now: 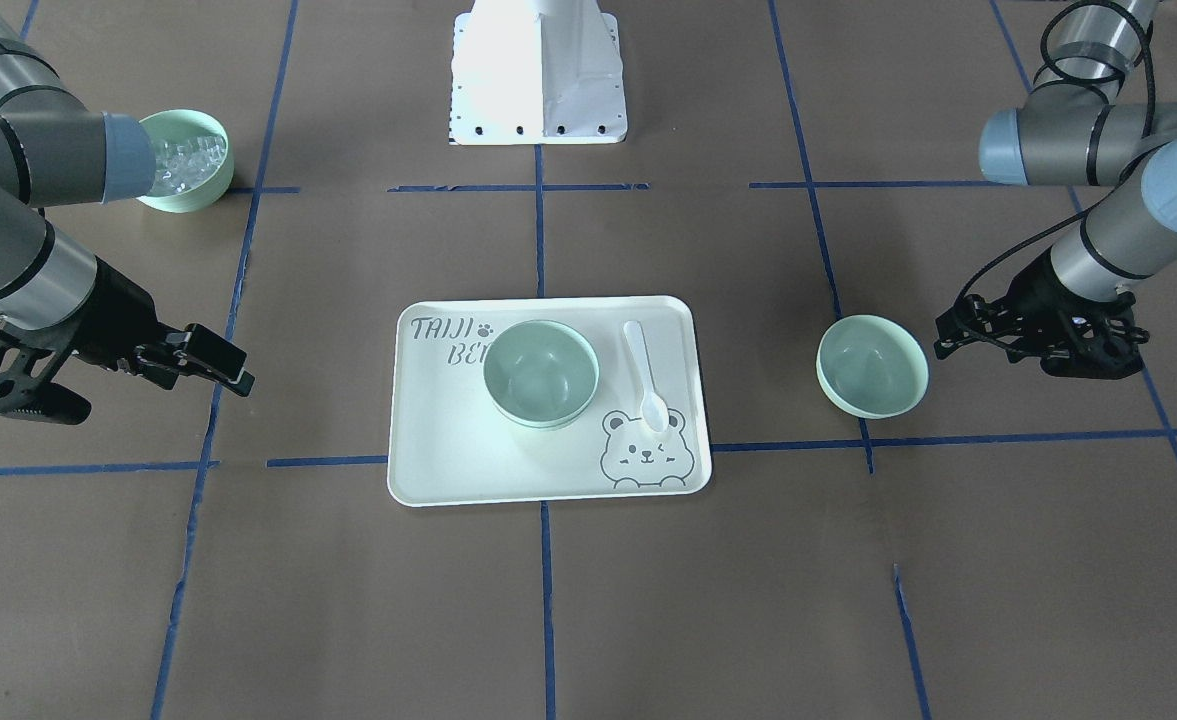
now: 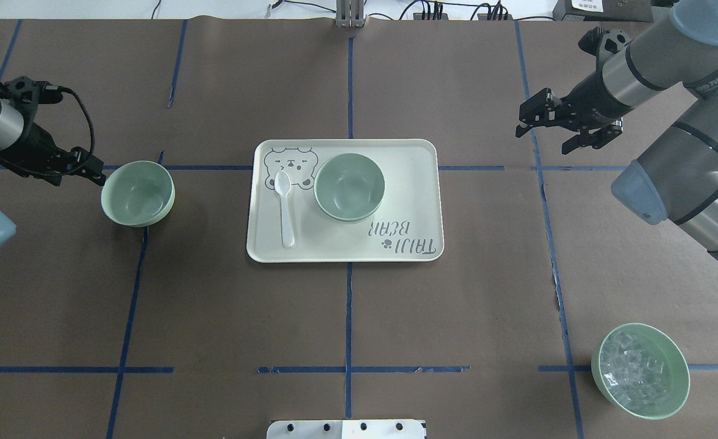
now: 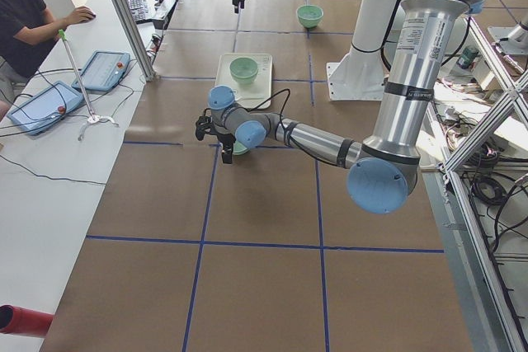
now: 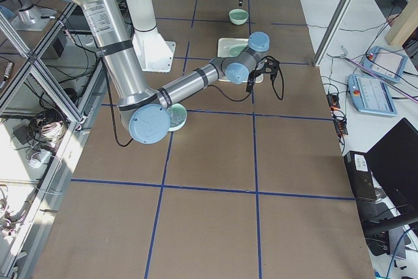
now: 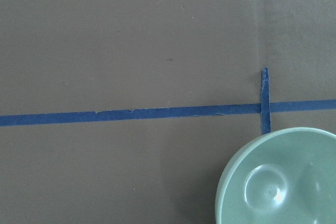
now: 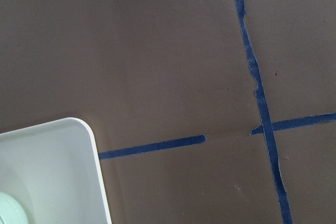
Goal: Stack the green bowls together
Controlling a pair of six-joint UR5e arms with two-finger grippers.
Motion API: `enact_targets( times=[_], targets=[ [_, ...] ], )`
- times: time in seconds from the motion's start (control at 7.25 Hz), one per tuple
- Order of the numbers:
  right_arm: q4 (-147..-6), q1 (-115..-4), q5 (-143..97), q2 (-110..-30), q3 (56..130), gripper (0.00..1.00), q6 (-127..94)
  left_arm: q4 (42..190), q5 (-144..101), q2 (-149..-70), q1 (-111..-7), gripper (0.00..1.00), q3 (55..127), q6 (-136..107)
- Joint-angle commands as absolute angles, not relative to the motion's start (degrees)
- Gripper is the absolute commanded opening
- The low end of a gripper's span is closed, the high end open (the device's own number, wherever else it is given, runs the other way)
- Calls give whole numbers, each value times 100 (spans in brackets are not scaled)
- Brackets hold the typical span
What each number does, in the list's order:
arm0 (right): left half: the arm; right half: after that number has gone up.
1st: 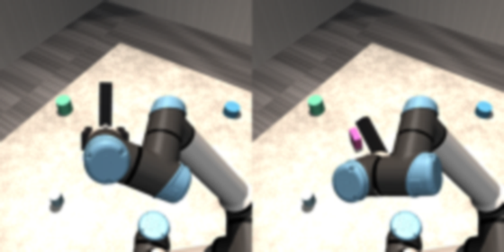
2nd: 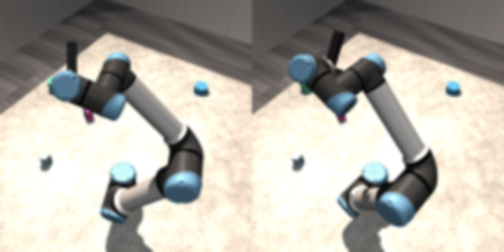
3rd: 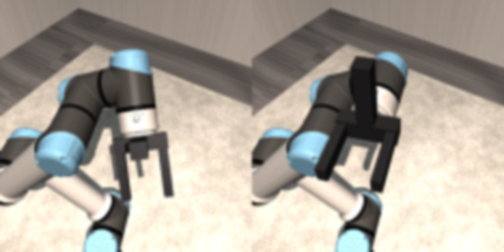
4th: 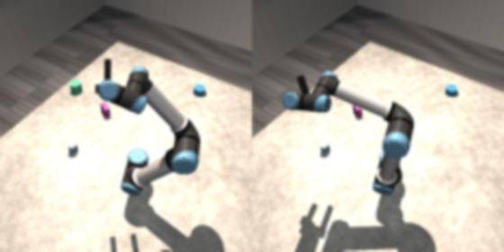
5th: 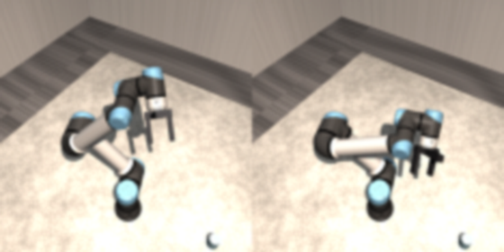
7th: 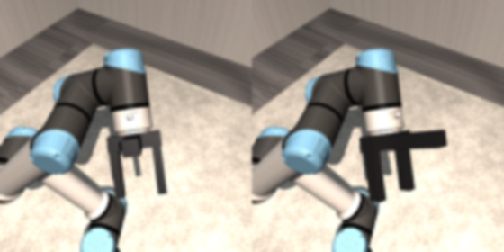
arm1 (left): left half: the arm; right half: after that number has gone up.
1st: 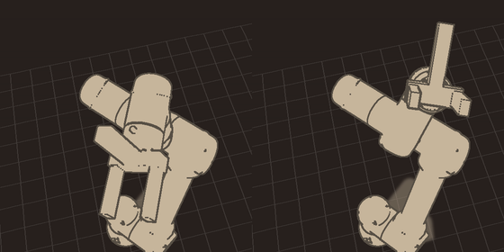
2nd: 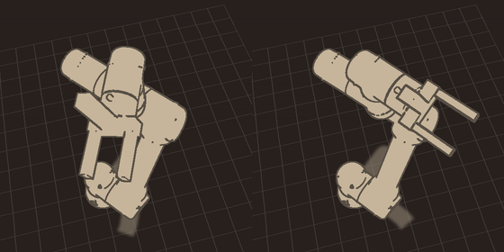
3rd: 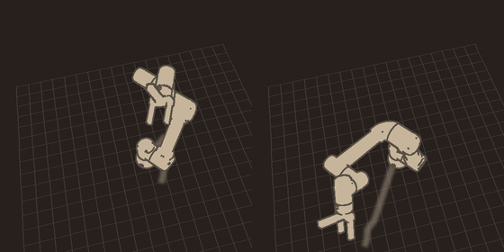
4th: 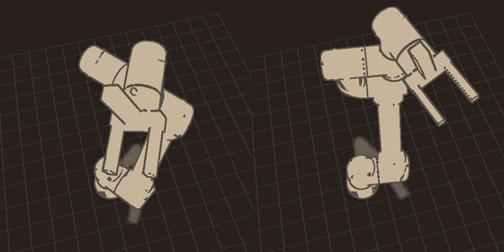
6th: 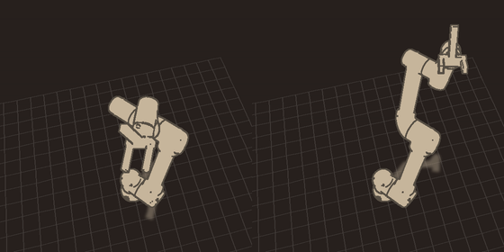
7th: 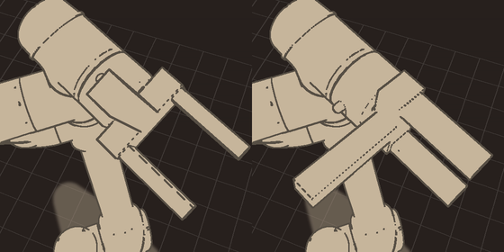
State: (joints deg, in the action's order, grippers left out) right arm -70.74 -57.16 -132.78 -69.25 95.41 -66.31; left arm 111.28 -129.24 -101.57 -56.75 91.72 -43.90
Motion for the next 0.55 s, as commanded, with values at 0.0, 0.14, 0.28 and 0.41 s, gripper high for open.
enact_targets(
  times=[0.0, 0.14, 0.28, 0.41],
  targets=[
    [-7075, -5722, -13280, -6934, 9545, 100, -6618, 11153, -12920, -10239, -5468, 83, 9053, -4438],
    [-7084, -5722, -13280, -6952, 9536, 100, -6618, 11188, -12920, -10248, -5397, 75, 8992, -4438],
    [-7067, -5722, -13280, -6996, 9545, 100, -6618, 11223, -12929, -10265, -5370, 45, 8983, -4438],
    [-7075, -5756, -13280, -7022, 9545, 100, -6601, 11232, -12929, -10274, -5379, 0, 8982, -4430]
  ],
)
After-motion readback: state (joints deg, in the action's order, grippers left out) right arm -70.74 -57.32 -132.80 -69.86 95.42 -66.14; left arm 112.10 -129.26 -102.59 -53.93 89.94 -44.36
